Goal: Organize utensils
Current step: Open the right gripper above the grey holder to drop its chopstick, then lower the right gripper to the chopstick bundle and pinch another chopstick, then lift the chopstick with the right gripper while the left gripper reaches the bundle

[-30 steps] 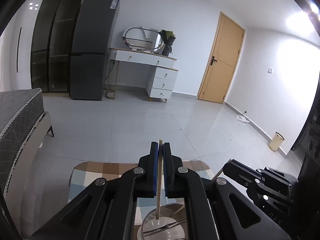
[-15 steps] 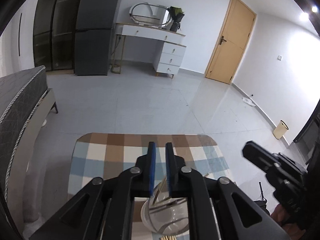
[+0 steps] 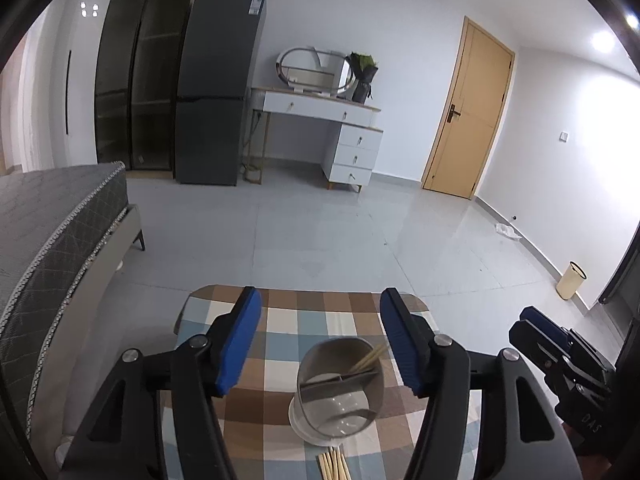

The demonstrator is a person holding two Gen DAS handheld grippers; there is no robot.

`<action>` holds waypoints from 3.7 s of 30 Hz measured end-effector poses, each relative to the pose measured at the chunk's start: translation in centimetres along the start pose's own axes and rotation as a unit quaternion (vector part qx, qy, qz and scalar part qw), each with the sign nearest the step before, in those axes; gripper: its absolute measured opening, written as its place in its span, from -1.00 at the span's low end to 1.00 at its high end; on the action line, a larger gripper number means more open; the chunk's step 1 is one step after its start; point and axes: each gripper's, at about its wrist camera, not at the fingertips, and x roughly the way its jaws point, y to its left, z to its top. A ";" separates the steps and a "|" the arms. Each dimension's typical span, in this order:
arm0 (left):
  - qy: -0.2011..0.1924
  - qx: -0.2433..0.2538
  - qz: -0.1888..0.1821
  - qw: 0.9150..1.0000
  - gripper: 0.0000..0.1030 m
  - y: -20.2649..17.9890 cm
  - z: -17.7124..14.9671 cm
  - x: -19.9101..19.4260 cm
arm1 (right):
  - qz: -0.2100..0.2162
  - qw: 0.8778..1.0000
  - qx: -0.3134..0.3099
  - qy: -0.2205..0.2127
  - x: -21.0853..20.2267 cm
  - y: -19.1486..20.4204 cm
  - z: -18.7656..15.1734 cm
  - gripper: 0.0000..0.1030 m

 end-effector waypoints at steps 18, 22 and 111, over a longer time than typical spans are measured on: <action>-0.040 -0.011 0.029 0.999 0.54 -1.0 -4.0 -5.8 | -0.017 0.999 0.023 -0.041 -7.6 1.7 -3.2 0.72; -0.049 -0.009 0.043 0.998 0.65 -0.7 -5.9 -6.0 | -0.021 0.999 0.018 -0.037 -8.0 2.5 -4.6 0.77; 0.213 -0.246 0.105 0.940 0.65 11.9 -17.6 8.5 | -0.090 0.911 -0.047 0.400 18.8 3.4 -22.3 -0.86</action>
